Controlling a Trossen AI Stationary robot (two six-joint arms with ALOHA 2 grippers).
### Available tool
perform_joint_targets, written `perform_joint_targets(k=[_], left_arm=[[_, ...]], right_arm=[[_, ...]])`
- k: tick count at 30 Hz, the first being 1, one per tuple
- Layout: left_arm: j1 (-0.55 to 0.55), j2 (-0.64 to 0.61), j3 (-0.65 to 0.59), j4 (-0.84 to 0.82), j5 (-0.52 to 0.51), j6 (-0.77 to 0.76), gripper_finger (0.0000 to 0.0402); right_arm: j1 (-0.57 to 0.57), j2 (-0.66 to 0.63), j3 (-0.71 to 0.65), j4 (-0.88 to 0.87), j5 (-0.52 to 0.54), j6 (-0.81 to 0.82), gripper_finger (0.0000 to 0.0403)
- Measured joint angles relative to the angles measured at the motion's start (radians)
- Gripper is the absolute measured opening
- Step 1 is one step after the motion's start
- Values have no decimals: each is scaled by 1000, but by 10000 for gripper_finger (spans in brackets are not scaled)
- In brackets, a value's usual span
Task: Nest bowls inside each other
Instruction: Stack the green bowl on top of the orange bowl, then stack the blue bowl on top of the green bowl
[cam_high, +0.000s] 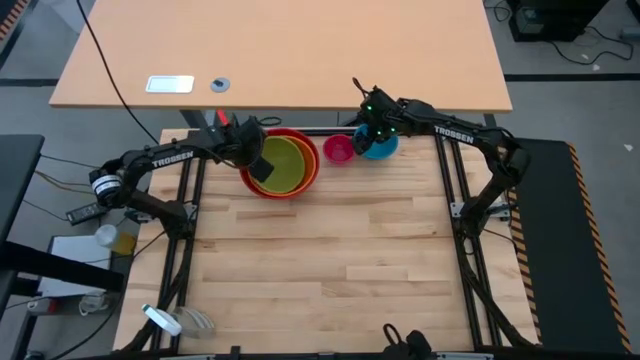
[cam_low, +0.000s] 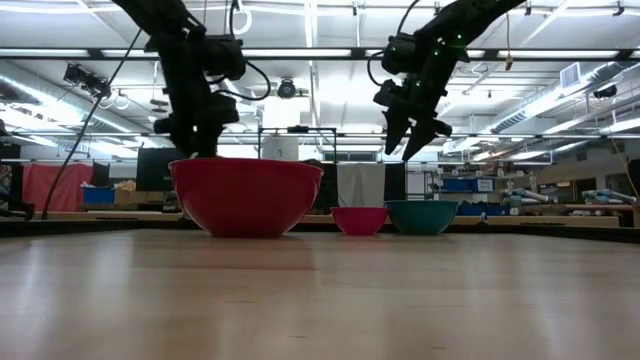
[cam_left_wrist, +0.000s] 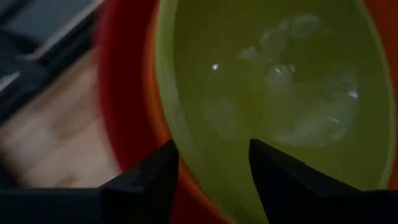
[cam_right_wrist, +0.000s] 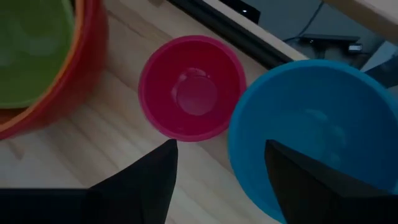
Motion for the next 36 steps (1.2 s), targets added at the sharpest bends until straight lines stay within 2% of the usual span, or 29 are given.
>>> perform_joint_targets(k=[2,4,8,14,19,24,27,33,36], left_arm=[[3,-3,-17,51,62,11,193],[2,-3,-26,53,82,33,193],[2,-16,-27,34,82,57,192],[-13,-148,-26,65,79,40,192],[-15,-230,-26,74,34,-17,192],[-22,-239,-26,91,28,-144,192],[-49,-234,-26,138,28,-236,192],[-112,-229,-26,293,23,-251,192],[-131,-228,-26,312,21,-257,192]], right_arm=[[2,0,0,5,0,19,246],[1,0,0,5,2,38,246],[-11,0,0,-14,25,89,246],[-11,0,0,-16,50,120,246],[-59,2,0,9,53,11,246],[-155,5,0,34,49,-78,246],[-207,5,0,-23,48,-81,243],[-258,7,-39,-71,122,-131,238],[-295,7,-103,-34,100,-128,236]])
